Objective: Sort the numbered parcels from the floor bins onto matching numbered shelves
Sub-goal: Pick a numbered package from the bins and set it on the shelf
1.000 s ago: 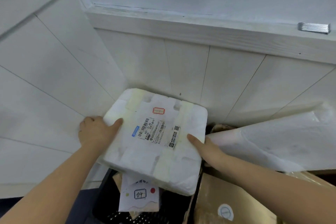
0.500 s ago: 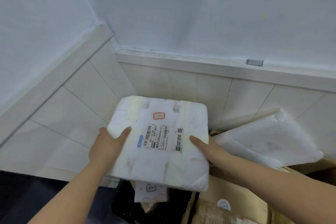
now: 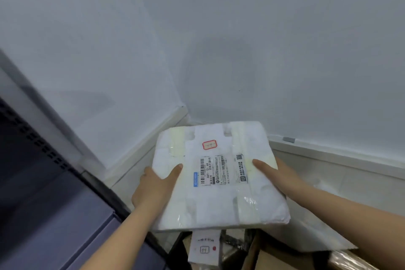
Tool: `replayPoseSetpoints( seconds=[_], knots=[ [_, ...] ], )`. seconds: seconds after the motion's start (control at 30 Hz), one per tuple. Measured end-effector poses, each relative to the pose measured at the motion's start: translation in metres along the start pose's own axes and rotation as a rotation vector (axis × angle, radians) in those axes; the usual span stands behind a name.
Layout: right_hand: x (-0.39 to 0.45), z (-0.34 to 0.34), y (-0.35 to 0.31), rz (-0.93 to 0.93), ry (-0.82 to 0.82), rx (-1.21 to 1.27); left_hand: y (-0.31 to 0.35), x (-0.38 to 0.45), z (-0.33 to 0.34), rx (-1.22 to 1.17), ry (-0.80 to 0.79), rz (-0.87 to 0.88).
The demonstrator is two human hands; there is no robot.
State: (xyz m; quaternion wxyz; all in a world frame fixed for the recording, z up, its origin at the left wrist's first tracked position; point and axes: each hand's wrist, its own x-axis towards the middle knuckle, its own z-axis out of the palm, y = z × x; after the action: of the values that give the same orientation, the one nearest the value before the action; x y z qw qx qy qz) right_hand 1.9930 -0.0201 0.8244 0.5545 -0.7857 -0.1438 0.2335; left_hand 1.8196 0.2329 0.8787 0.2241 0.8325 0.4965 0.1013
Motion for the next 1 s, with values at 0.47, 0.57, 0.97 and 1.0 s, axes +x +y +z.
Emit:
replayPoseSetpoints(
  seconds=[0.47,0.57,0.97,1.0],
  knots=[
    [-0.139,-0.072,-0.115,-0.394,-0.08,-0.073,0.007,-0.237,-0.144,-0.147,0.434,-0.04],
    [-0.169,-0.067,-0.131,-0.466,-0.124,-0.07,-0.003,-0.279,-0.167,-0.162,0.515,-0.071],
    [-0.258,-0.014,-0.134,-0.62,-0.279,-0.021,-0.08,-0.38,-0.197,-0.209,0.627,-0.207],
    [-0.262,-0.008,-0.132,-0.624,-0.288,-0.021,-0.088,-0.385,-0.198,-0.204,0.628,-0.212]
  ],
)
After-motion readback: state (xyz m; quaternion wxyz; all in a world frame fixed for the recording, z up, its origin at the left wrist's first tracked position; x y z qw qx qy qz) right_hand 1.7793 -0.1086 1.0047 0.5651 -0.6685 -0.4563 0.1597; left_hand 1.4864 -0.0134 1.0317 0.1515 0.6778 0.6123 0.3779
